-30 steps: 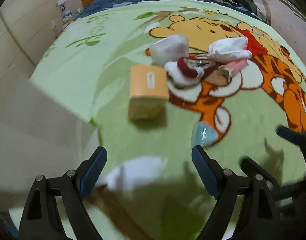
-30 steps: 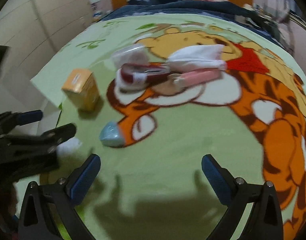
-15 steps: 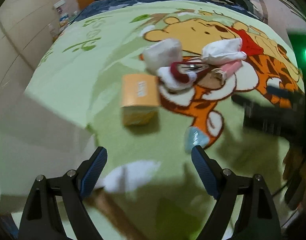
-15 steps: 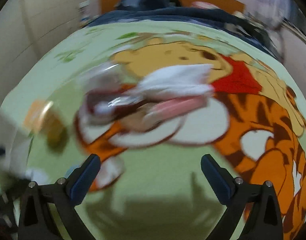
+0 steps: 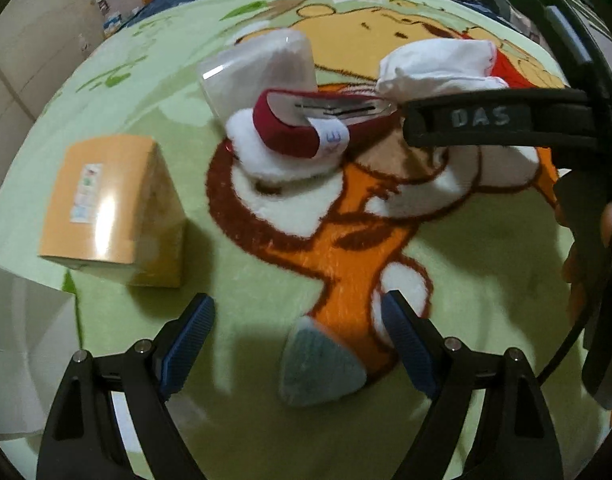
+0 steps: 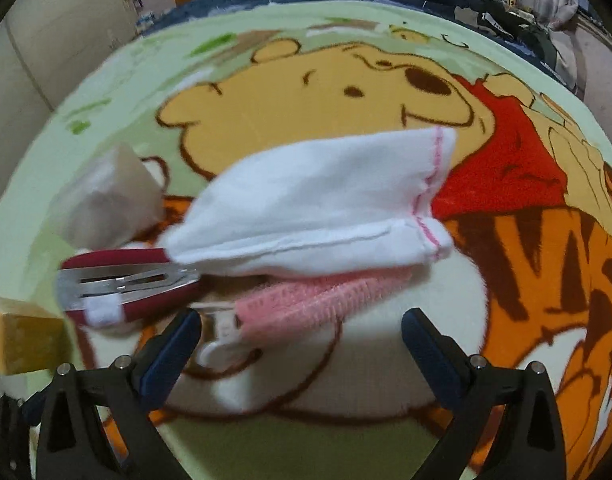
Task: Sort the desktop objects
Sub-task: 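Grasp the pink hair roller with the right tool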
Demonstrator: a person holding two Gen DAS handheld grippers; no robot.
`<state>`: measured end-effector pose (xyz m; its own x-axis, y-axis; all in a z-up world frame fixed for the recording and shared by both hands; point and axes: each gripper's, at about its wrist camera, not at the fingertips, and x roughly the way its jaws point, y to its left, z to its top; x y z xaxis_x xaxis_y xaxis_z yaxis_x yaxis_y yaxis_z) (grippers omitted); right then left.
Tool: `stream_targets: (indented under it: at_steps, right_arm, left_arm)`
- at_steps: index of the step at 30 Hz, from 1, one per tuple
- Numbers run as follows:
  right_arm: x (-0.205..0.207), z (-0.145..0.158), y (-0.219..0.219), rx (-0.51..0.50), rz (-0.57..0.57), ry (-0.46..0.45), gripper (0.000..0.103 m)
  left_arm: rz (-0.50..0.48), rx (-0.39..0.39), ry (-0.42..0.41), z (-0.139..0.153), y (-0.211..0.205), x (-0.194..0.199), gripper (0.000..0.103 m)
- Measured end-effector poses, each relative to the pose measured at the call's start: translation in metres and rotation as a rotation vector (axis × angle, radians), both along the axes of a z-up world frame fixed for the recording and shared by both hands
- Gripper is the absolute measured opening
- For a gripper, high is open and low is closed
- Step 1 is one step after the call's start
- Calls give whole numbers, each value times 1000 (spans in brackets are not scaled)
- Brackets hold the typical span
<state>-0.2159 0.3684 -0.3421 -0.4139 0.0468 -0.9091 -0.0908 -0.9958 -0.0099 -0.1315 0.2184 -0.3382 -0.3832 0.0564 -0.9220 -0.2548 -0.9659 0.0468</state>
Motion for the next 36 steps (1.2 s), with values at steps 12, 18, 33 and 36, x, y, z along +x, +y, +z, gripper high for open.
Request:
stream_targets:
  at_steps: [12, 18, 33, 36]
  right_arm:
    - [70, 25, 52, 197, -43, -4, 102]
    - [64, 45, 42, 87, 0, 80, 102]
    - [28, 7, 39, -84, -38, 11, 27]
    - [34, 10, 40, -128, -22, 7, 26]
  left_arm:
    - [4, 51, -30, 4, -2, -4, 87]
    - [26, 52, -32, 3, -1, -7, 87]
    - [30, 32, -11, -5, 14, -7, 46]
    - [8, 35, -9, 0, 20, -6, 16]
